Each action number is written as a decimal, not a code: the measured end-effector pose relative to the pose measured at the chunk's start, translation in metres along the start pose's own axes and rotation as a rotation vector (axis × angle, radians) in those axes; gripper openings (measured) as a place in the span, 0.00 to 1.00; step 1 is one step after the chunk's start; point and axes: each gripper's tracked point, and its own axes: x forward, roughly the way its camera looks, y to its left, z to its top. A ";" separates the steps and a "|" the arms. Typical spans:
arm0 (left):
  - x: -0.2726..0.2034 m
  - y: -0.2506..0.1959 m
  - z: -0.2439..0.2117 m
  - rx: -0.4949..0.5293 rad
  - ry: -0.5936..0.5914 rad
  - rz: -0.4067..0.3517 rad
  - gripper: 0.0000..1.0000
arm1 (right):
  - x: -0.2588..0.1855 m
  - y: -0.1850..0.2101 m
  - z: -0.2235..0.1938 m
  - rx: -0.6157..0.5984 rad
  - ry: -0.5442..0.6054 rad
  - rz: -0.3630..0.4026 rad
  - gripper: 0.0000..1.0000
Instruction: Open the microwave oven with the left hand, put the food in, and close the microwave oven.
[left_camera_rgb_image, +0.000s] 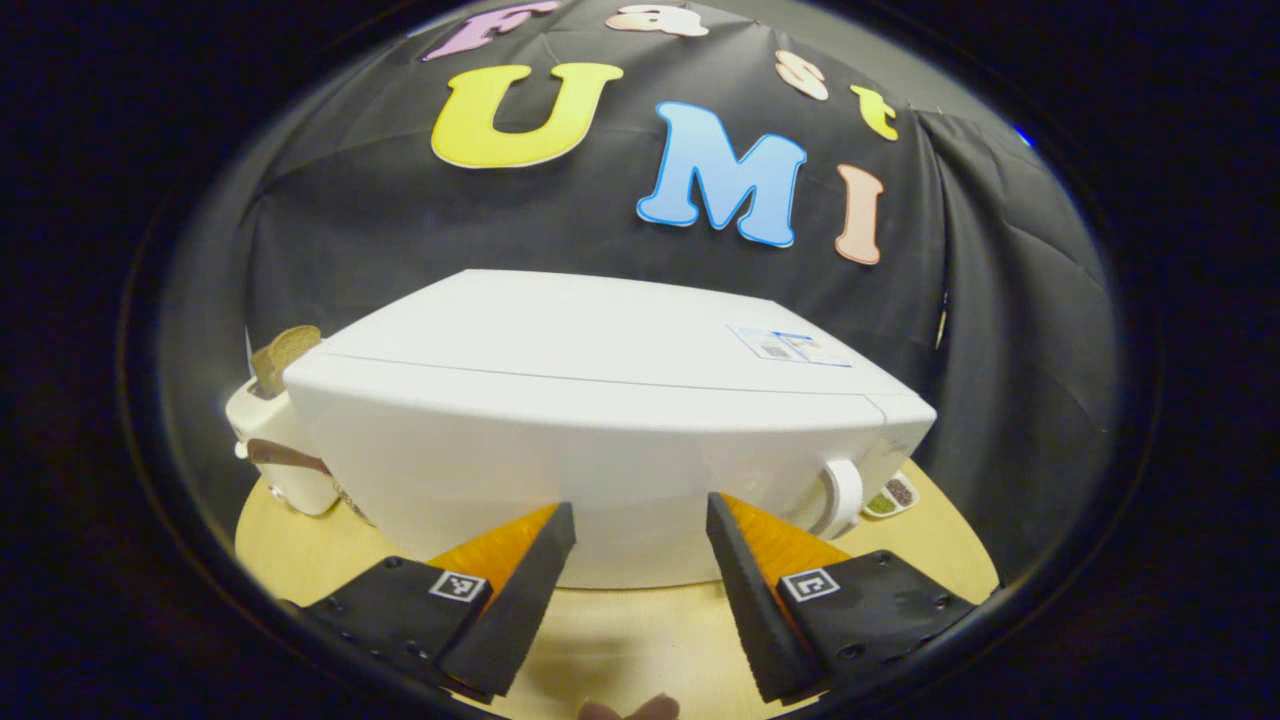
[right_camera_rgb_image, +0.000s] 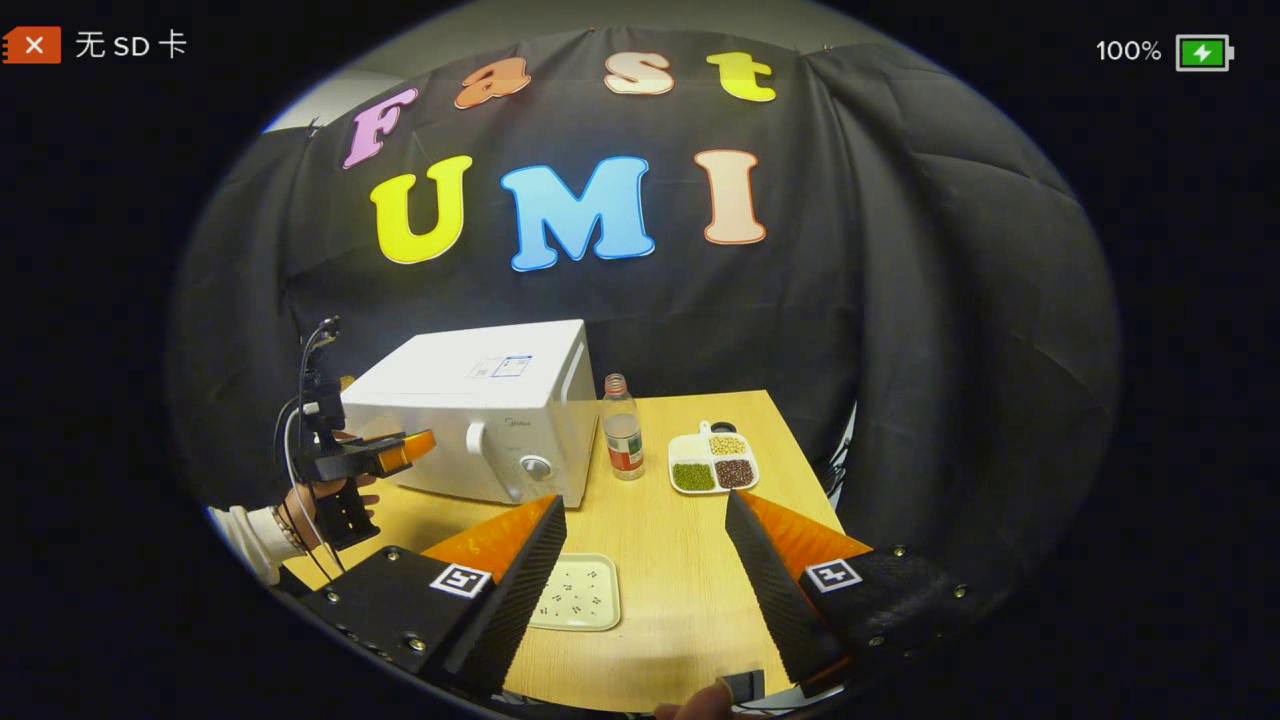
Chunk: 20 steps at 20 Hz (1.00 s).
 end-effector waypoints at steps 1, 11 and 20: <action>0.005 -0.003 -0.007 -0.017 0.021 -0.009 0.88 | 0.001 0.000 0.001 0.007 -0.002 -0.003 0.98; -0.044 -0.024 -0.005 -0.139 0.043 -0.039 0.92 | -0.001 -0.001 0.015 0.044 -0.039 0.044 0.98; -0.251 -0.105 0.089 -0.077 -0.248 0.026 0.92 | -0.030 -0.006 0.061 0.003 -0.173 0.232 0.98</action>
